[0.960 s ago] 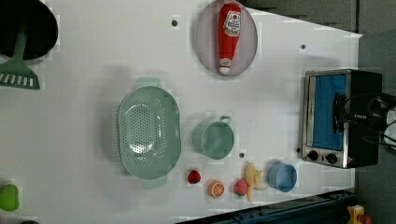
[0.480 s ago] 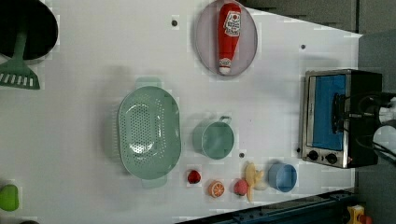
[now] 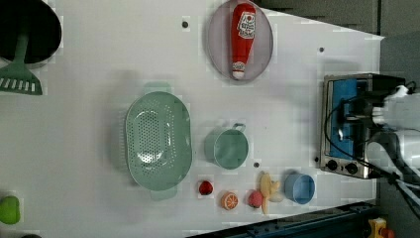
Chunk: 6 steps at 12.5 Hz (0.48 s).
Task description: Flap open oven.
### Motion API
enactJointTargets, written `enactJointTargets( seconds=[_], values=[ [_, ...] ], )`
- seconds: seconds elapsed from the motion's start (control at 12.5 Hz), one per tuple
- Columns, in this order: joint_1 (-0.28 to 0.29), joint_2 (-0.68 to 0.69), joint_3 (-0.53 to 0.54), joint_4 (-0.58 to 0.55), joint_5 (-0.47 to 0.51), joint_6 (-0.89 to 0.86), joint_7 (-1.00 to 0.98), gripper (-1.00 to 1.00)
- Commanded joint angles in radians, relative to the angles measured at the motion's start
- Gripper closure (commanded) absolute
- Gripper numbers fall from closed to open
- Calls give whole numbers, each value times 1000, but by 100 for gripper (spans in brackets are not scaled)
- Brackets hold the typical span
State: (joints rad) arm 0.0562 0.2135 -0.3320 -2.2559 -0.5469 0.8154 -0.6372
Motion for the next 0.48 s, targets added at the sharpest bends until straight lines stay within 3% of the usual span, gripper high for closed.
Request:
enactJointTargets(
  seconds=[0.08, 0.48],
  values=[
    [65, 78, 58, -17, -51, 9, 245, 65],
    [156, 211, 66, 8, -257, 2, 582, 65]
  ],
)
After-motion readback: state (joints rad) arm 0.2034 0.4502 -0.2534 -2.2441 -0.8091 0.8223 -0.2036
